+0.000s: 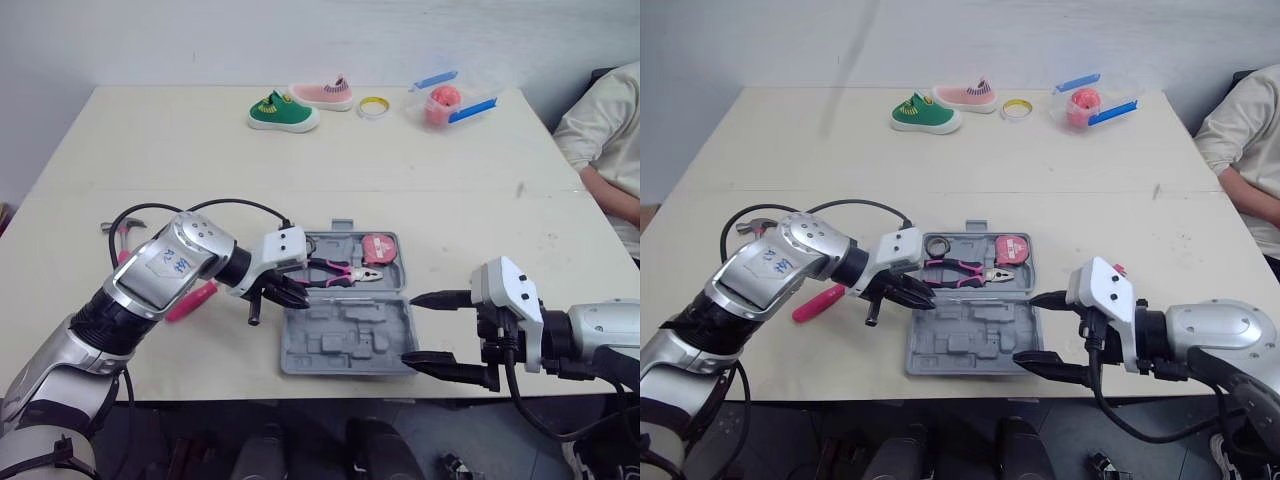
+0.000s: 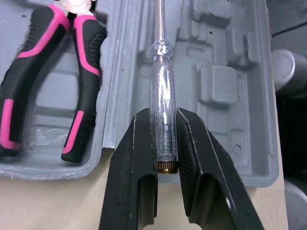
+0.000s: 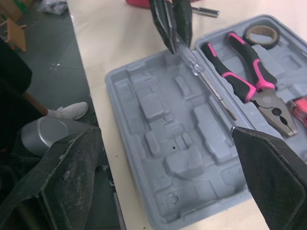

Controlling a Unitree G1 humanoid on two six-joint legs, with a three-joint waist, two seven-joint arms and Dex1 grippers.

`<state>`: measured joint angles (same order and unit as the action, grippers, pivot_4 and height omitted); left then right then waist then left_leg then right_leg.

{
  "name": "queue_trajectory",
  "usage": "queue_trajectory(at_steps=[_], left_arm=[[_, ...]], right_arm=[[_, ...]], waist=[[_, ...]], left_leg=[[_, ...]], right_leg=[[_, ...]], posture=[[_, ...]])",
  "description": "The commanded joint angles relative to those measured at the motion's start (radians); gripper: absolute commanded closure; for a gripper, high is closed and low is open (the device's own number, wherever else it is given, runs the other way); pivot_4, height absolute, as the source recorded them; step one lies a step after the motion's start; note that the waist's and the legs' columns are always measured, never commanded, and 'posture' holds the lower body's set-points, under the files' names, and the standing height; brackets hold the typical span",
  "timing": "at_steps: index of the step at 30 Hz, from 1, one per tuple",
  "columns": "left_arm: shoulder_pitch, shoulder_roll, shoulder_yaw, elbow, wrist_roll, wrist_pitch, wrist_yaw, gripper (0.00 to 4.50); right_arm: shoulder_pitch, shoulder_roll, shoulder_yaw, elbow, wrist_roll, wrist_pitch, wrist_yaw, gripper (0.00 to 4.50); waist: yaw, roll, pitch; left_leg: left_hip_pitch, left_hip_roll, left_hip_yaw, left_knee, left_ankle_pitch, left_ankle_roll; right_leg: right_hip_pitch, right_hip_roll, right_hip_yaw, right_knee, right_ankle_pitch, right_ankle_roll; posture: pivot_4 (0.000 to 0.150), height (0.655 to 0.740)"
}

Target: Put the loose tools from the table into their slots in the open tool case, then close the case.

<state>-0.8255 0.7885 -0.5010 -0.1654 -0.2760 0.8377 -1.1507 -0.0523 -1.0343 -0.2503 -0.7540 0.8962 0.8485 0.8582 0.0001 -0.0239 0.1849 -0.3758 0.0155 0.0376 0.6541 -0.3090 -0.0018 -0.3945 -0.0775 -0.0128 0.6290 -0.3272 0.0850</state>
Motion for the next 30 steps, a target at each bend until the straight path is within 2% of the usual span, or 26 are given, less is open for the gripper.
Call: queue_trajectory(at_steps=[1, 15, 28, 30], left_arm=[[-0.019, -0.003, -0.01, 0.01, 0.037, -0.048, -0.033, 4.46], [-0.04, -0.092, -0.062, 0.046, 0.173, -0.068, 0.004, 4.46], [-0.042, -0.121, -0.071, 0.046, 0.23, -0.093, -0.017, 4.46], [-0.049, -0.119, -0.069, 0.045, 0.238, -0.103, -0.022, 3.47]], right_arm=[[0.019, 0.01, -0.03, -0.027, -0.015, -0.031, -0.014, 0.0], [0.07, 0.028, 0.018, 0.028, -0.124, -0.1, -0.004, 0.0], [0.079, 0.055, -0.004, 0.004, -0.094, -0.082, -0.038, 0.0], [0.076, 0.055, -0.007, 0.002, -0.091, -0.079, -0.041, 0.0]], waist=[[0.001, 0.0, 0.0], [0.001, 0.0, 0.0], [0.003, 0.0, 0.0], [0.003, 0.0, 0.0]], left_leg=[[0.0, 0.0, 0.0, 0.001, 0.0, 0.0], [-0.001, 0.0, 0.0, 0.003, -0.001, 0.001], [-0.001, 0.0, 0.0, 0.005, 0.0, 0.001], [-0.001, 0.0, 0.0, 0.006, -0.001, 0.001]], right_leg=[[0.0, 0.0, 0.0, 0.0, 0.0, 0.0], [0.0, 0.0, 0.0, 0.001, 0.0, 0.0], [0.001, 0.0, 0.0, 0.003, 0.0, 0.0], [0.001, 0.0, 0.0, 0.005, 0.0, 0.0]], posture=[[0.15, 0.74], [0.15, 0.74], [0.15, 0.74], [0.15, 0.74]])
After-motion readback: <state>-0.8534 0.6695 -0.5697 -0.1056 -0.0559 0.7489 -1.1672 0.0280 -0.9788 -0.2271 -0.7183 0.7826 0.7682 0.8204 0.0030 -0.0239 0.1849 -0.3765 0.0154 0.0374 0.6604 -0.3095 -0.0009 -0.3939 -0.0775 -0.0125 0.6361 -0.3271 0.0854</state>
